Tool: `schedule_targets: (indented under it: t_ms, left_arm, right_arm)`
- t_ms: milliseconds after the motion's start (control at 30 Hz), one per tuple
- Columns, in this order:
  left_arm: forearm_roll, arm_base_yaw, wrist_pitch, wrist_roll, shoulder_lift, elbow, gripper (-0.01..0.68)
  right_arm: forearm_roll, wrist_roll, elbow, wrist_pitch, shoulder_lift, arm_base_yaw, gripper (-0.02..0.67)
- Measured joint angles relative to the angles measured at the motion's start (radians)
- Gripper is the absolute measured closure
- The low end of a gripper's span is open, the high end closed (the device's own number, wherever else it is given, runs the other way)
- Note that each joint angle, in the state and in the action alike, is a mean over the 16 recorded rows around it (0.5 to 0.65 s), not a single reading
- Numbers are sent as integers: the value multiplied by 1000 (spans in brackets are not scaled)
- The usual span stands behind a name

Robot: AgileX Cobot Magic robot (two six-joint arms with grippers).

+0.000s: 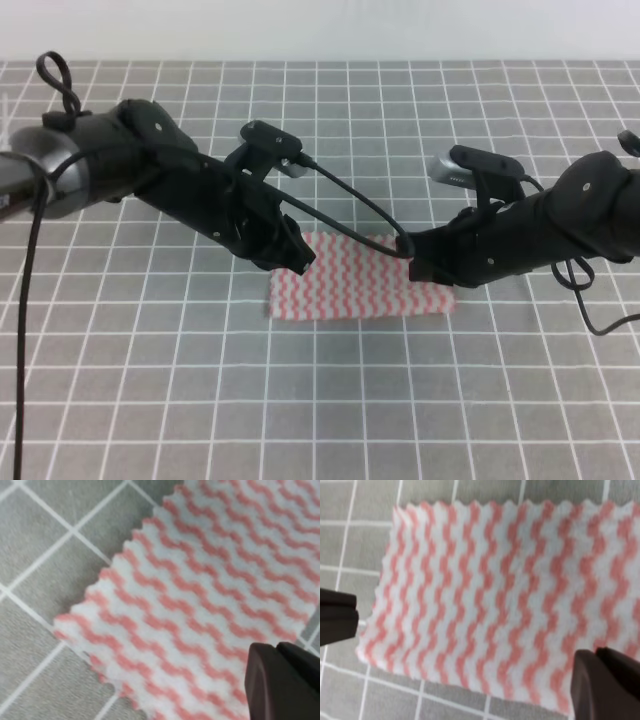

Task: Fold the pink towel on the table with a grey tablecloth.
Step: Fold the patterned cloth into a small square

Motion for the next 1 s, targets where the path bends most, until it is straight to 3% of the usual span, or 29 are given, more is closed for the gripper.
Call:
schedule_targets:
  t_ms: [233, 1000]
  left_arm:
    - [-4, 0, 20, -67, -6, 0, 673]
    - [-6, 0, 31, -69, -8, 1, 673]
  right_arm:
    - [-43, 0, -1, 55, 0, 0, 663]
    - [-109, 37, 0, 77, -1, -6, 664]
